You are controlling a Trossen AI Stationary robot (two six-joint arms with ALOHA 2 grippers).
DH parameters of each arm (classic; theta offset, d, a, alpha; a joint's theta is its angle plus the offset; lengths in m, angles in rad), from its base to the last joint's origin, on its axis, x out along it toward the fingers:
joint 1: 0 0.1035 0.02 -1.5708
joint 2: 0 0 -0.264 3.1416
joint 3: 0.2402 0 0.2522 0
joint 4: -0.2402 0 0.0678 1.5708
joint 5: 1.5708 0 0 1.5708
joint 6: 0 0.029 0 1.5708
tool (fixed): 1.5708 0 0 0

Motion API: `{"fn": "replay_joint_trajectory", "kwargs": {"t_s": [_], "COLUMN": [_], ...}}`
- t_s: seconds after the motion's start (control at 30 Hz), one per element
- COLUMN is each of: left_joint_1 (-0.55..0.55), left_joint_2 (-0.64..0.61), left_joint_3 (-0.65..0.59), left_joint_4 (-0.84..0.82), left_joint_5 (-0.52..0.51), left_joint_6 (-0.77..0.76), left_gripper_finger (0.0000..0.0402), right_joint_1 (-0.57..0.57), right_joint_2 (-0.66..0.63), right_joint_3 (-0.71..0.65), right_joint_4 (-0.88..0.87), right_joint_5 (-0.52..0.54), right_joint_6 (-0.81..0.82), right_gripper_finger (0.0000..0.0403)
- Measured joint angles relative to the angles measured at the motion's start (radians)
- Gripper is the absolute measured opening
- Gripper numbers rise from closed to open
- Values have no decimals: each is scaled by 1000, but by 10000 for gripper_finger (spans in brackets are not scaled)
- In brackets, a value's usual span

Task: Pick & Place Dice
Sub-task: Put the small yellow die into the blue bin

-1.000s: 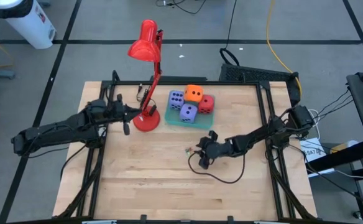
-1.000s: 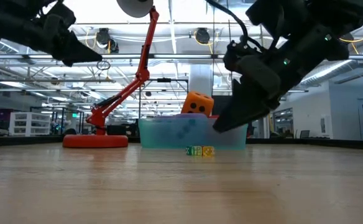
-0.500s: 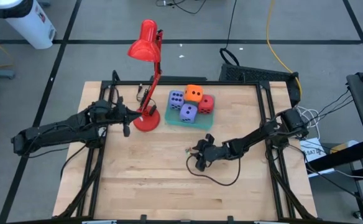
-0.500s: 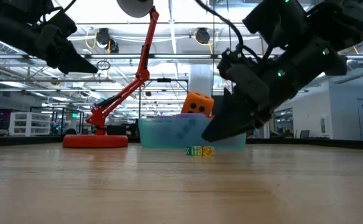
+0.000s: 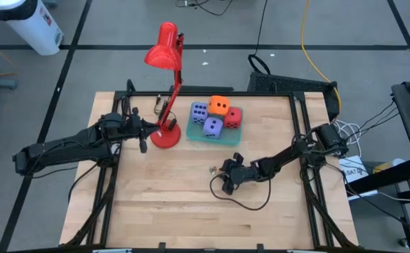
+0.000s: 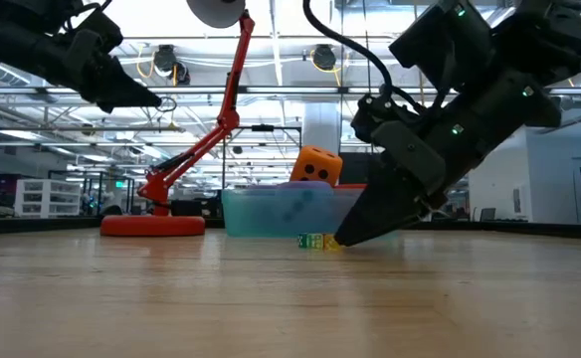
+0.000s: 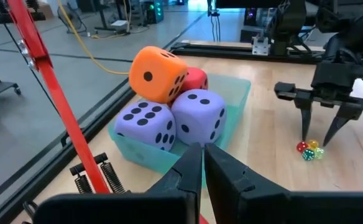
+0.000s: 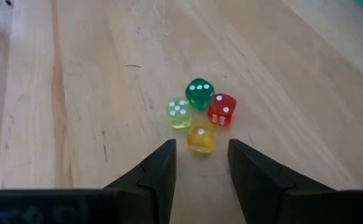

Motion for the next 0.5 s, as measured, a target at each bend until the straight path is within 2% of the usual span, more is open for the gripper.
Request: {"fn": "replay_joint_trajectory", "kwargs": {"t_s": [0.2, 0.5], "left_joint_1": [0, 0], "left_joint_2": [0, 0], "left_joint_3": [0, 0], "left_joint_4": [1, 3], "left_joint_5": [-48, -44], "left_joint_6": [8, 3], "left_gripper_finger": [31, 31], "right_joint_1": [-8, 0], "right_joint_2": [0, 0], "right_joint_3": [0, 0], "right_joint_4": [-3, 1], "right_joint_5": [-2, -6], "right_joint_6": [-3, -42], "right_gripper_finger": [139, 139]}}
